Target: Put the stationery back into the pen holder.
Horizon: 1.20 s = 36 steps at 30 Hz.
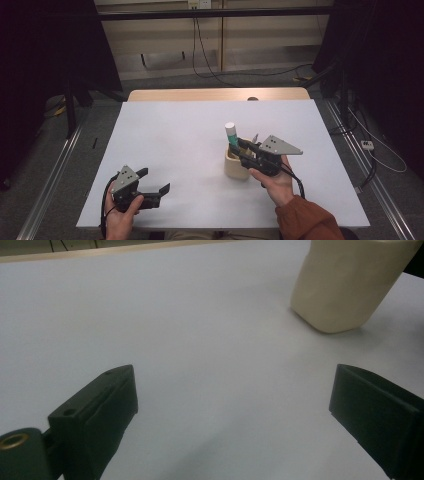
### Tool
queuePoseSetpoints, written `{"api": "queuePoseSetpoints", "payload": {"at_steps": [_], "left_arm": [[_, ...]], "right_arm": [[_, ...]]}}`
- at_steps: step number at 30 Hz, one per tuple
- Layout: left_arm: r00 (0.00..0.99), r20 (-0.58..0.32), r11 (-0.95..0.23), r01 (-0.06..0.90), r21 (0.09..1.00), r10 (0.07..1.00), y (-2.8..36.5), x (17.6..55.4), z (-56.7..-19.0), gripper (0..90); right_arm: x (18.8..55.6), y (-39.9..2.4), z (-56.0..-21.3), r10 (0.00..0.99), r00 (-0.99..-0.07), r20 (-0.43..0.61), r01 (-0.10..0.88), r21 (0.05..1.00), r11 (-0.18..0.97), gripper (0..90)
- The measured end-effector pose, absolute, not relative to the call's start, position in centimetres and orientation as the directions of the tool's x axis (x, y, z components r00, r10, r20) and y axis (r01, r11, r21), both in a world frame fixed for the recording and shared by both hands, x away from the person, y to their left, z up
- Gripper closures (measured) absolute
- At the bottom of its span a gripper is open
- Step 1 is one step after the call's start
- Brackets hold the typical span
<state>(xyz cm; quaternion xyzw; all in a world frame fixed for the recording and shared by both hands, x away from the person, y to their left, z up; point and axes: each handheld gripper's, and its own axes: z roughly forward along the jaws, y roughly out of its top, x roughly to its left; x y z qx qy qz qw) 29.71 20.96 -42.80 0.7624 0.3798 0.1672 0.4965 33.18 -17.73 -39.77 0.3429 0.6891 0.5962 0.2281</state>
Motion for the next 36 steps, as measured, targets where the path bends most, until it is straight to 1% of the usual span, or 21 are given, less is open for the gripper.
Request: {"api": "queuePoseSetpoints", "payload": {"at_steps": [19,21,22,23,25,27,29,32,36], "left_arm": [[0.657,-0.117,-0.225,0.412,0.883,0.744,21.0,29.7,-42.8,5.3],[0.656,-0.120,-0.220,0.412,0.884,0.745,21.0,29.7,-42.8,5.3],[0.656,-0.120,-0.221,0.412,0.884,0.745,21.0,29.7,-42.8,5.3],[0.657,-0.121,-0.220,0.413,0.884,0.745,21.0,29.7,-42.8,5.3],[0.656,-0.120,-0.220,0.412,0.884,0.745,21.0,29.7,-42.8,5.3],[0.656,-0.122,-0.219,0.413,0.884,0.744,21.0,29.7,-42.8,5.3],[0.659,-0.116,-0.225,0.409,0.884,0.743,21.0,29.7,-42.8,5.3],[0.657,-0.121,-0.219,0.412,0.885,0.745,21.0,29.7,-42.8,5.3],[0.657,-0.119,-0.220,0.410,0.885,0.745,21.0,29.7,-42.8,5.3]], "right_arm": [[33.4,-17.7,-41.1,0.750,-0.657,0.080,0.224,0.970,0.092,65.6],[33.3,-17.7,-41.1,0.750,-0.656,0.086,0.226,0.970,0.086,63.7],[33.3,-17.7,-41.0,0.750,-0.657,0.073,0.214,0.973,0.092,59.5],[33.2,-17.8,-41.0,0.755,-0.654,0.059,0.207,0.973,0.103,58.0],[33.1,-17.9,-40.8,0.747,-0.661,0.078,0.209,0.974,0.083,52.0],[33.0,-17.9,-40.7,0.749,-0.660,0.065,0.203,0.975,0.094,48.9],[32.9,-17.9,-40.6,0.747,-0.660,0.076,0.202,0.976,0.079,43.2],[32.8,-18.0,-40.2,0.744,-0.665,0.071,0.178,0.982,0.066,40.2],[32.5,-18.5,-39.5,0.739,-0.670,0.071,0.170,0.984,0.060,37.3]]}}
